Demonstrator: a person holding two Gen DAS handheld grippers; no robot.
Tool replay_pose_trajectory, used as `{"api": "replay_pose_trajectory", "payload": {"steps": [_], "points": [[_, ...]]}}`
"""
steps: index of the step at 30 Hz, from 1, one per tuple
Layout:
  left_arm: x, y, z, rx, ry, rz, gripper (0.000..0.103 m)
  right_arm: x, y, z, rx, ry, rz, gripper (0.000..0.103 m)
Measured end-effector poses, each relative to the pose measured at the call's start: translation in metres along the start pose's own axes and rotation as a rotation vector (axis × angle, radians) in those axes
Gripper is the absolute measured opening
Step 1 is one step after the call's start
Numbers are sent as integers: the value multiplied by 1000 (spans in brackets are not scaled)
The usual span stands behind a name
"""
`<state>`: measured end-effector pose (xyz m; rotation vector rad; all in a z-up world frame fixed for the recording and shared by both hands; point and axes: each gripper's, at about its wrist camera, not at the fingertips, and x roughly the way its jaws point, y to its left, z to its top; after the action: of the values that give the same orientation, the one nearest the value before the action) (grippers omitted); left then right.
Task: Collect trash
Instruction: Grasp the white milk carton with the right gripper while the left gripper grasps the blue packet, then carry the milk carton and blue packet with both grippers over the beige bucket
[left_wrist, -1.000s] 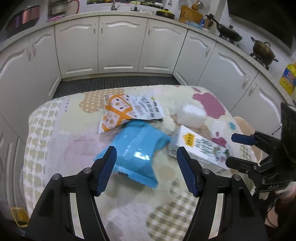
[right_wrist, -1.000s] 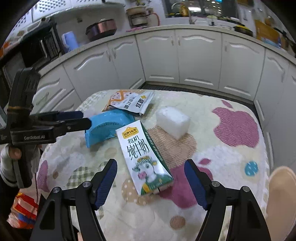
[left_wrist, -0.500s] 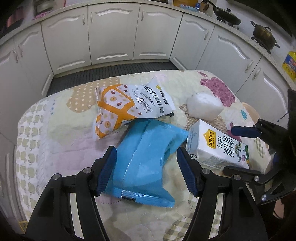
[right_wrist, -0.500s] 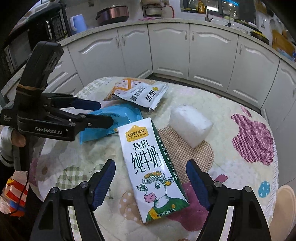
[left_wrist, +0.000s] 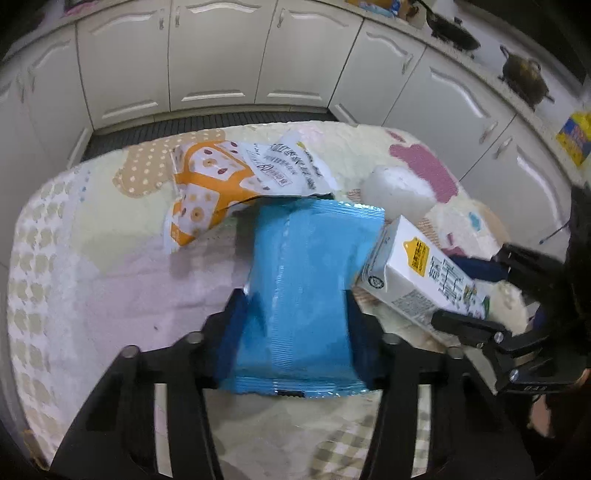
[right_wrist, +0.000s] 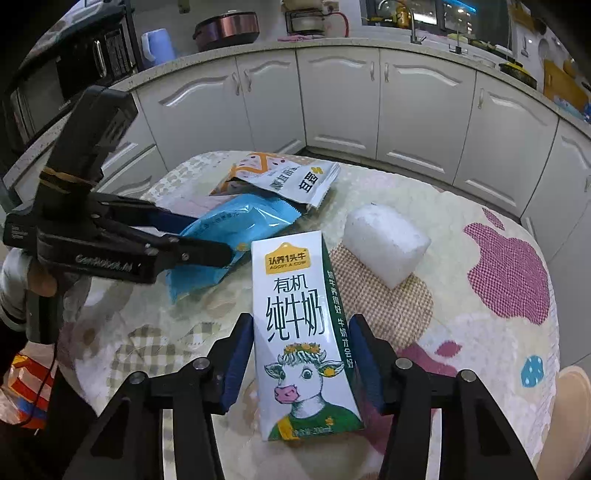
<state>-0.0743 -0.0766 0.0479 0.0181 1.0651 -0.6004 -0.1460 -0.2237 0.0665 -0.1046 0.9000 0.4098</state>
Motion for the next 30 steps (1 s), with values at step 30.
{"api": "replay_pose_trajectory", "payload": {"steps": [30], "points": [[-45, -108, -49, 10, -146, 107, 38, -117, -40, -65, 179, -189, -80, 50]]}}
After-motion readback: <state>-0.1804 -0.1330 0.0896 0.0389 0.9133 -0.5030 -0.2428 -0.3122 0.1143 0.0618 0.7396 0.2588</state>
